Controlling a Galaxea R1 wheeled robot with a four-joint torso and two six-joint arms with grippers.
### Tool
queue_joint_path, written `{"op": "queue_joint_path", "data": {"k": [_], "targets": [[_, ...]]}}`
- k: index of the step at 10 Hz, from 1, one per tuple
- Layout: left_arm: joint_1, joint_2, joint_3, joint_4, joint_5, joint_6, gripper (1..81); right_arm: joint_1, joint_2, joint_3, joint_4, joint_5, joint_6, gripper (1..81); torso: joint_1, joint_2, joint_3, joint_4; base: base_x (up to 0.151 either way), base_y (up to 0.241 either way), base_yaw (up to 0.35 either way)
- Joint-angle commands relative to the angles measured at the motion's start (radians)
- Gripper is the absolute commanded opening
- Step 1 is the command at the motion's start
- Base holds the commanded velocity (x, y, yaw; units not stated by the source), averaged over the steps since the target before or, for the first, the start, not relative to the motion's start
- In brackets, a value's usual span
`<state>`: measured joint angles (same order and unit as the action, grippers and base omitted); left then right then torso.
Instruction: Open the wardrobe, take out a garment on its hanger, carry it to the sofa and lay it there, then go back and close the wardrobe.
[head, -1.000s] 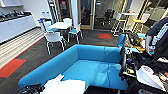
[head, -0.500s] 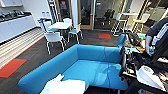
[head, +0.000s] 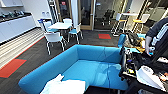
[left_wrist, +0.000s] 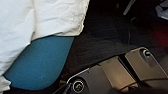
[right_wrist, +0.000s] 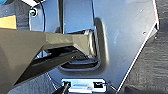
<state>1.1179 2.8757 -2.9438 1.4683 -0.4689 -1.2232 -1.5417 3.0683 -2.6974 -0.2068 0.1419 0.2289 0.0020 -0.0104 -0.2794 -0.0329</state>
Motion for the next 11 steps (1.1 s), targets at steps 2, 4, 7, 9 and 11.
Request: {"op": "queue_joint_path", "data": {"k": [2, 4, 7, 9, 11], "targets": [[0.107, -0.030, -0.015, 0.109, -0.082, 0.014, 81.1, 0.036, 0.012, -0.002, 0.000, -0.056, 0.003, 81.1, 0.000, 0.000, 0.021, 0.000, 0.000, 0.000, 0.000], [0.173, -0.019, -0.015, 0.103, -0.088, 0.008, 81.1, 0.041, 0.019, -0.002, 0.000, -0.056, 0.001, 81.1, 0.000, 0.000, 0.007, 0.000, 0.000, 0.000, 0.000], [0.247, 0.027, -0.020, 0.101, -0.057, -0.107, 81.1, 0.041, 0.020, -0.002, 0.000, -0.056, 0.000, 81.1, -0.002, -0.001, 0.015, 0.000, 0.000, 0.000, 0.000], [0.309, 0.039, -0.018, 0.106, -0.034, -0.147, 81.1, 0.041, 0.017, -0.004, 0.000, -0.056, 0.000, 81.1, -0.002, -0.001, 0.016, 0.000, 0.000, 0.000, 0.000], [0.351, 0.079, -0.029, 0.080, 0.115, -0.147, 81.1, 0.037, 0.019, -0.004, -0.002, -0.058, -0.007, 81.1, -0.002, -0.001, 0.016, 0.000, 0.000, 0.000, 0.000]]}}
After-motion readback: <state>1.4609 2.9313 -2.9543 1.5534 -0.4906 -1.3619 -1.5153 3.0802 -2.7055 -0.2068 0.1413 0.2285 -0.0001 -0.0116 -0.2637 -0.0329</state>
